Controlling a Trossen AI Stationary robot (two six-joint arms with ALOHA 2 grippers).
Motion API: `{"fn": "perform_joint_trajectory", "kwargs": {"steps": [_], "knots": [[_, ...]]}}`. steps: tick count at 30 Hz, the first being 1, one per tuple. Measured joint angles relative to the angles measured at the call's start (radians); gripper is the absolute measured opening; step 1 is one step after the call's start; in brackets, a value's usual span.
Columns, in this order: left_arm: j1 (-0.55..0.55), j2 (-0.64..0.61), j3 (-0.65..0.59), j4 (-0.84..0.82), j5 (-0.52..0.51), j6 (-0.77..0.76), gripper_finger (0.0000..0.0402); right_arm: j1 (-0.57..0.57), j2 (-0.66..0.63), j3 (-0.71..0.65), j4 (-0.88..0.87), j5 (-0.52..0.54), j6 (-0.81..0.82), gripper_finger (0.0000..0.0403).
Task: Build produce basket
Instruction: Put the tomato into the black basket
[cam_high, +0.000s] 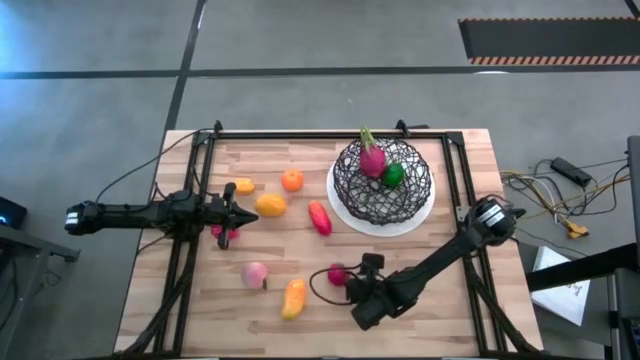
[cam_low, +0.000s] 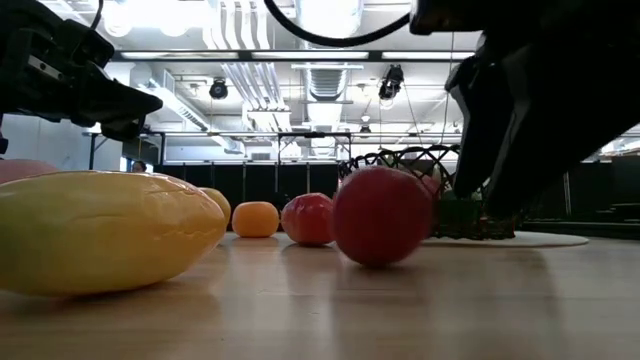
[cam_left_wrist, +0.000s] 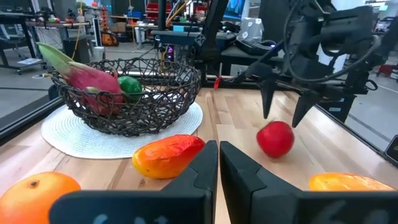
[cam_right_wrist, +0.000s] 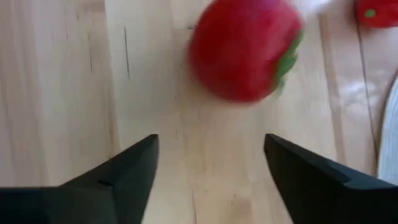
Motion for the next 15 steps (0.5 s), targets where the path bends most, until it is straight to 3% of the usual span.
{"fn": "perform_joint_trajectory", "kwargs": {"steps": [8, 12, 15], "knots": [[0.0, 0.0, 0.0, 0.001, 0.0, 0.0, 0.0001, -0.013, 0.005, -0.007, 0.024, 0.029, 0.023, 0.0186], [0.0, 0.0, 0.0, 0.001, 0.0, 0.0, 0.0001, -0.056, 0.013, -0.025, 0.059, 0.034, 0.101, 0.0188], [0.0, 0.0, 0.0, 0.0, 0.0, 0.0, 0.0001, -0.087, 0.023, -0.032, 0.116, 0.037, 0.128, 0.0215]]}}
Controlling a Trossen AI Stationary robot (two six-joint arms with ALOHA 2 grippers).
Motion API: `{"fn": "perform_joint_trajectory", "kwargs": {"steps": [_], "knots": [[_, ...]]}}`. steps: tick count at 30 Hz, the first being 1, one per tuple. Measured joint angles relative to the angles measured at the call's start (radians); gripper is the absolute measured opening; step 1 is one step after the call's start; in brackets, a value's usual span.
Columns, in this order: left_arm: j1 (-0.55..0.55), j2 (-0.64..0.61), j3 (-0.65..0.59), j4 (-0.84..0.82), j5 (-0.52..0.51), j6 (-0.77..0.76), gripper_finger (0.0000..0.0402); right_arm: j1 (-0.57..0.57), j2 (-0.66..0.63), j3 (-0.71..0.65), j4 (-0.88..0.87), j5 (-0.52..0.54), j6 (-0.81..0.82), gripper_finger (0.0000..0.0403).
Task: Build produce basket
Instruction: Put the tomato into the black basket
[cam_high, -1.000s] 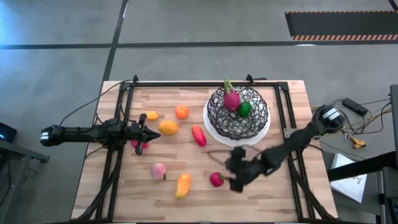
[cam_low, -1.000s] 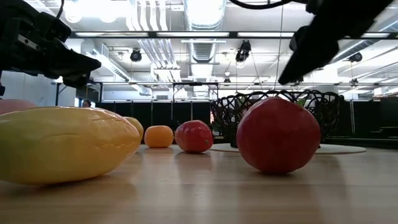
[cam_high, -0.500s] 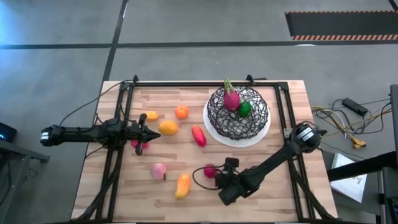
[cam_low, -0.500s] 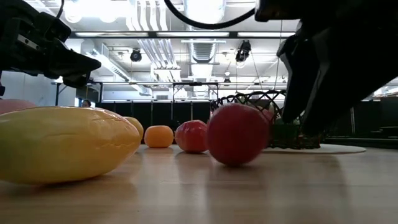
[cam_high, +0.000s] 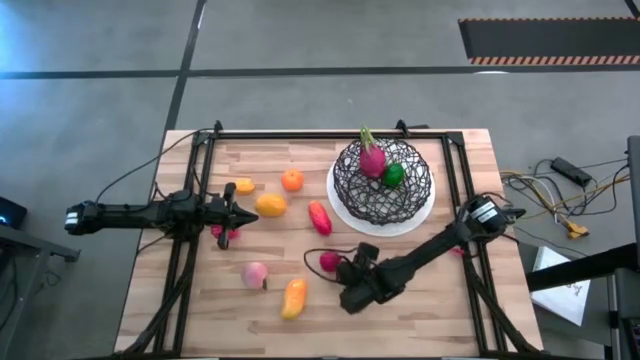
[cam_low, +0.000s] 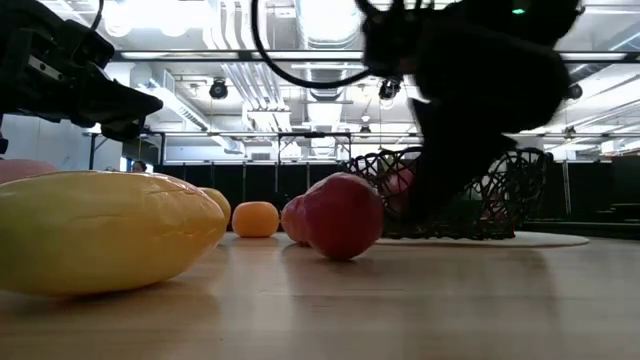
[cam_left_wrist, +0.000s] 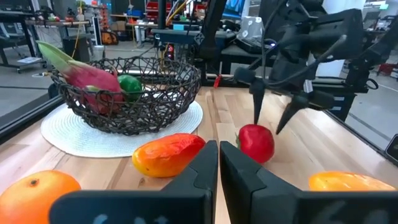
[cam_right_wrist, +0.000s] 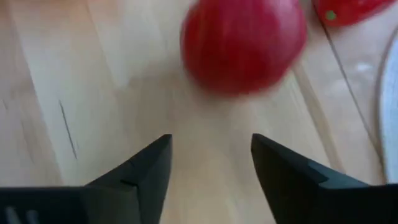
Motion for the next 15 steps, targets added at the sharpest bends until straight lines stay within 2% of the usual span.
{"fn": "perform_joint_trajectory", "kwargs": {"steps": [9, 12, 15], "knots": [[0.0, -0.001, 0.0, 0.001, 0.0, 0.0, 0.0001, -0.054, -0.006, 0.0, 0.032, -0.064, 0.059, 0.0339], [0.0, 0.0, 0.0, 0.001, 0.0, 0.0, 0.0001, -0.069, 0.0, 0.0, 0.082, -0.081, 0.078, 0.0364], [0.0, 0.001, 0.0, 0.001, 0.0, 0.0, 0.0001, -0.082, 0.003, 0.0, 0.15, -0.081, 0.08, 0.0373]]}}
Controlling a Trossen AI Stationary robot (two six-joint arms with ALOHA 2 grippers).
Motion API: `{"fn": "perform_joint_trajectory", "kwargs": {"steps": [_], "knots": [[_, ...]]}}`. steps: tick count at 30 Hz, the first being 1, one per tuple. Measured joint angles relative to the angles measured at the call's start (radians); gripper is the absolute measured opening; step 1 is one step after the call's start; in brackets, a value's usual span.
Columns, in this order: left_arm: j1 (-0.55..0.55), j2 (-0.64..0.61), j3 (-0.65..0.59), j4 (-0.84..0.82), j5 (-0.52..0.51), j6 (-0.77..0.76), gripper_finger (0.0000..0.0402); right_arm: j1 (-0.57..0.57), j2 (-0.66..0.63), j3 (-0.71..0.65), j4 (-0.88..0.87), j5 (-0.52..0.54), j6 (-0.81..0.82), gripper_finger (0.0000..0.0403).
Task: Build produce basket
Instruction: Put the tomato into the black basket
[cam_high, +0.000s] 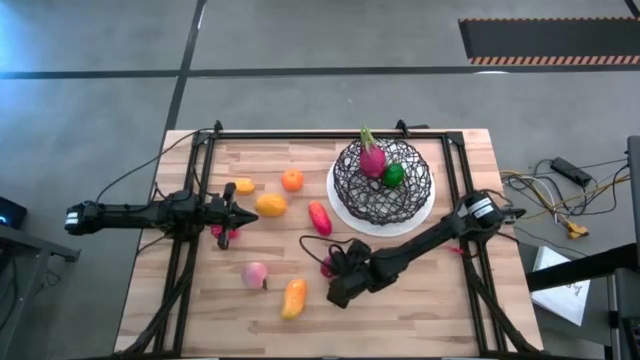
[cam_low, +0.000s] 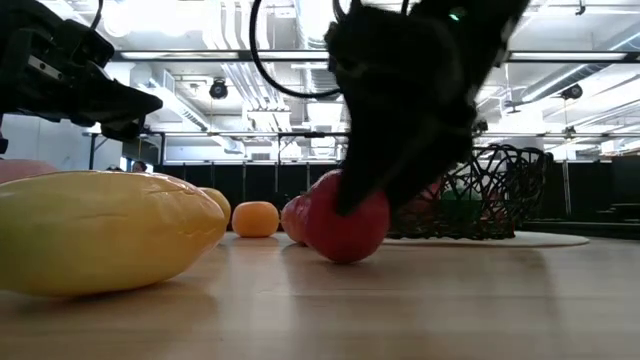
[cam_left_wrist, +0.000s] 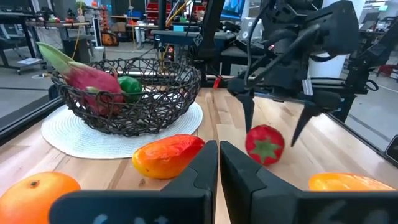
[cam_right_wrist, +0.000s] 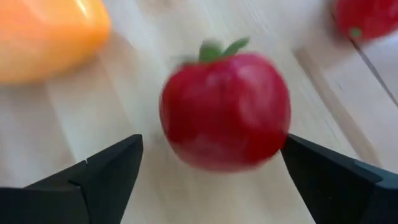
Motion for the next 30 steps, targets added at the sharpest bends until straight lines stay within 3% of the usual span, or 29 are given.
{"fn": "perform_joint_trajectory", "kwargs": {"steps": [6, 18, 24, 30], "knots": [[0.0, -0.001, 0.0, -0.001, 0.0, 0.0, 0.0001, -0.007, 0.011, 0.0, 0.048, 0.113, -0.067, 0.0375], [0.0, -0.001, 0.0, -0.001, 0.0, 0.0, 0.0001, -0.024, 0.113, 0.071, 0.109, 0.167, -0.561, 0.0375], [0.0, 0.0, 0.0, 0.0, 0.0, 0.0, 0.0001, -0.054, 0.111, 0.082, 0.114, 0.129, -0.564, 0.0366], [0.0, 0.006, 0.0, 0.0, 0.0, 0.0, 0.0001, -0.056, 0.113, 0.081, 0.107, 0.143, -0.531, 0.0298]]}}
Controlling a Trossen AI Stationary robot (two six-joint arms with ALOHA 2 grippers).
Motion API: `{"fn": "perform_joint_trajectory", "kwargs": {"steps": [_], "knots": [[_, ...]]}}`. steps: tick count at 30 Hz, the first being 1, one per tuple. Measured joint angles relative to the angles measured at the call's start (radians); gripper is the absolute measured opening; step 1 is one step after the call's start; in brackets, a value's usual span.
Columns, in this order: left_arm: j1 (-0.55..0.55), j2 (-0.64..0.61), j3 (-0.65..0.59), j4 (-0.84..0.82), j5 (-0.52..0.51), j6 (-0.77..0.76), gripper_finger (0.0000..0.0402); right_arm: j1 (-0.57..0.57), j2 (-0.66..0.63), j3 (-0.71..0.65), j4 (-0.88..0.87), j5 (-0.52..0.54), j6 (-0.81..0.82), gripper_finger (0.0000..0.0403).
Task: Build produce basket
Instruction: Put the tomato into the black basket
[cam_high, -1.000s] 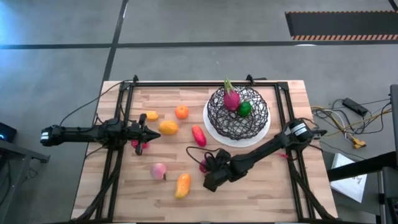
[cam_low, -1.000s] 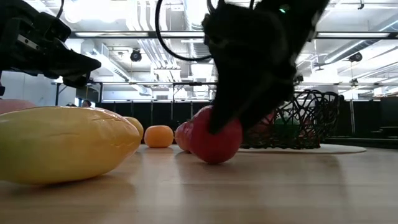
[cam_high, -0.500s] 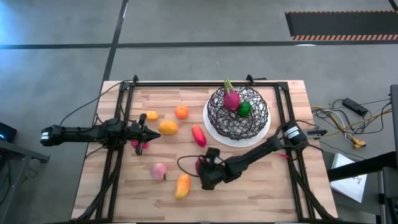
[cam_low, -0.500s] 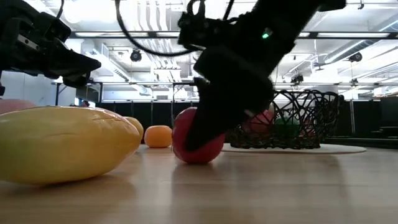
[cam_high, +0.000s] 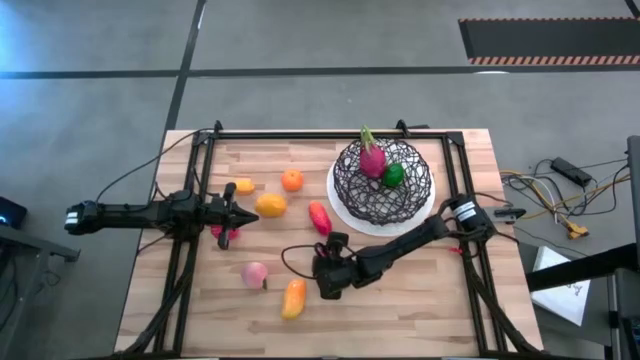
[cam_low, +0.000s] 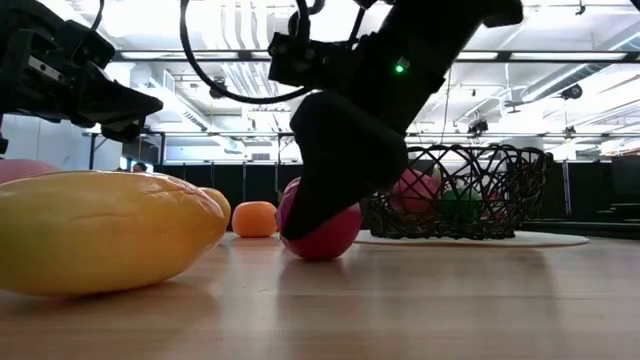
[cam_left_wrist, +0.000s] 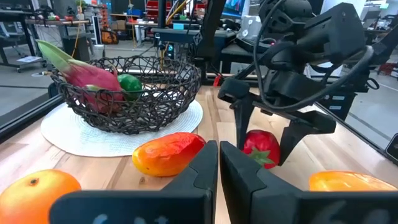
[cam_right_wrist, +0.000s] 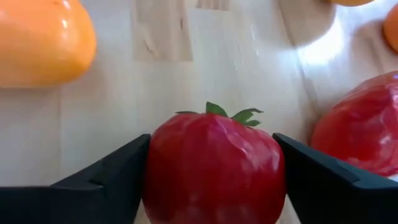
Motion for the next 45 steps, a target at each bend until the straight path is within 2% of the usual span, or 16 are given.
{"fn": "perform_joint_trajectory", "kwargs": {"steps": [3, 9, 12, 14, 18, 22, 25, 30, 33, 45], "knots": [[0.0, 0.0, 0.0, 0.0, 0.0, 0.0, 0.0001, 0.026, -0.019, -0.001, -0.013, 0.079, 0.024, 0.0269], [0.0, 0.0, 0.0, 0.001, 0.0, 0.0, 0.0001, 0.106, -0.177, -0.013, -0.112, 0.381, 0.065, 0.0269], [0.0, 0.0, 0.0, 0.001, 0.0, 0.0, 0.0001, 0.086, -0.279, -0.051, -0.134, 0.533, 0.083, 0.0269], [0.0, 0.0, 0.0, 0.0, 0.0, 0.0, 0.0001, 0.04, -0.352, -0.094, -0.133, 0.569, 0.085, 0.0269], [0.0, 0.0, 0.0, 0.0, 0.0, 0.0, 0.0001, -0.114, -0.467, -0.233, -0.119, 0.567, 0.15, 0.0272], [0.0, 0.0, 0.0, 0.0, 0.0, 0.0, 0.0001, -0.28, -0.53, -0.42, -0.035, 0.563, 0.315, 0.0273], [0.0, -0.001, 0.0, 0.0, 0.0, 0.0, 0.0001, -0.35, -0.54, -0.561, 0.174, 0.53, 0.328, 0.0274], [0.0, -0.001, 0.0, 0.0, 0.0, 0.0, 0.0001, -0.401, -0.517, -0.742, 0.675, 0.355, 0.158, 0.0285], [0.0, -0.002, 0.0, -0.001, 0.0, 0.0, 0.0001, -0.415, -0.504, -0.797, 0.839, 0.295, 0.111, 0.0291], [0.0, 0.004, 0.0, 0.0, 0.0, 0.0, 0.0001, -0.42, -0.502, -0.813, 0.866, 0.241, 0.057, 0.0364]]}}
